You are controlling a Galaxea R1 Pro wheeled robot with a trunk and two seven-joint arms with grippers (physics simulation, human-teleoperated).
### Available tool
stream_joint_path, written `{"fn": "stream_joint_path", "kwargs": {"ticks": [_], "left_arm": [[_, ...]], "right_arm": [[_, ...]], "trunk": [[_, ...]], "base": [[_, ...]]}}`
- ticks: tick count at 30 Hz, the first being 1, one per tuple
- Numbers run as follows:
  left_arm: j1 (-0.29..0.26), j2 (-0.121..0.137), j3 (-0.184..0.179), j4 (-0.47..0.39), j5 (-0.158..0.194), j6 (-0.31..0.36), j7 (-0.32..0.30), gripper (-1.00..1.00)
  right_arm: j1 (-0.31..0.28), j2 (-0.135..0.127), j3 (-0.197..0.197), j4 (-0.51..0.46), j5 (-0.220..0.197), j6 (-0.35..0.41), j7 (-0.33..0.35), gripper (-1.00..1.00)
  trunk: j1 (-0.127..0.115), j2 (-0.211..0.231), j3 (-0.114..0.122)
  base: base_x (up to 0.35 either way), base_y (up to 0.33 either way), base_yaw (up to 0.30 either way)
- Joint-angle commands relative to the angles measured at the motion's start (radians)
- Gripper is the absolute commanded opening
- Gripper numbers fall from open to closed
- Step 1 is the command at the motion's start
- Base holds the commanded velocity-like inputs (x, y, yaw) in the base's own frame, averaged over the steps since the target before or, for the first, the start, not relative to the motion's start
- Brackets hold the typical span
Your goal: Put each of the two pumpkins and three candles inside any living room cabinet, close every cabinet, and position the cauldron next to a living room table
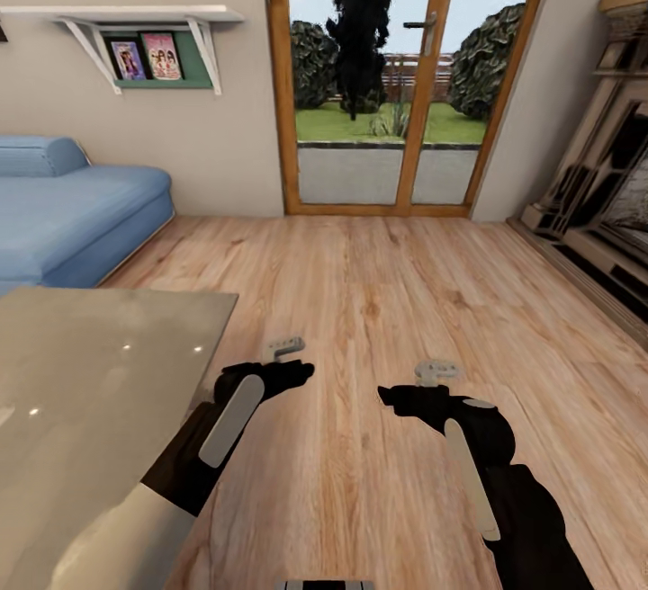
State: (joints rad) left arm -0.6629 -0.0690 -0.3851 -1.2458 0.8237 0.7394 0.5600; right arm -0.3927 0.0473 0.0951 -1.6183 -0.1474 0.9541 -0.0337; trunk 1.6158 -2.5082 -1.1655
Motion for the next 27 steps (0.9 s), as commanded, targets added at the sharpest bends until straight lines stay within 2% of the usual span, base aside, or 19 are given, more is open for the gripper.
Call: {"fn": "stream_joint_path", "kwargs": {"ticks": [1,9,13,21,27], "left_arm": [[0.000,0.000,-0.001,0.000,0.000,0.000,0.000,1.00],[0.006,0.001,-0.003,0.000,0.000,-0.001,0.001,1.00],[0.013,0.003,-0.003,-0.001,-0.002,-0.004,0.002,1.00],[0.042,0.003,-0.003,-0.003,-0.002,-0.009,0.014,1.00],[0.061,0.003,-0.002,-0.003,0.000,-0.015,0.027,1.00]], "right_arm": [[0.000,0.000,0.000,0.000,0.000,0.000,0.000,1.00],[0.001,0.000,0.000,0.000,0.000,0.000,0.000,1.00],[0.002,0.000,0.002,0.000,0.000,-0.001,0.000,1.00],[0.002,-0.002,-0.003,0.000,-0.001,-0.001,0.002,1.00],[-0.003,-0.001,-0.003,0.000,-0.001,0.000,0.002,1.00]], "trunk": [[0.000,0.000,0.000],[0.000,0.000,0.000],[0.000,0.000,0.000],[0.000,0.000,0.000],[0.000,0.000,0.000]], "base": [[0.316,-0.142,-0.291],[0.311,-0.093,-0.245],[0.224,0.144,-0.036],[0.057,0.023,-0.004],[0.282,0.001,0.000]]}}
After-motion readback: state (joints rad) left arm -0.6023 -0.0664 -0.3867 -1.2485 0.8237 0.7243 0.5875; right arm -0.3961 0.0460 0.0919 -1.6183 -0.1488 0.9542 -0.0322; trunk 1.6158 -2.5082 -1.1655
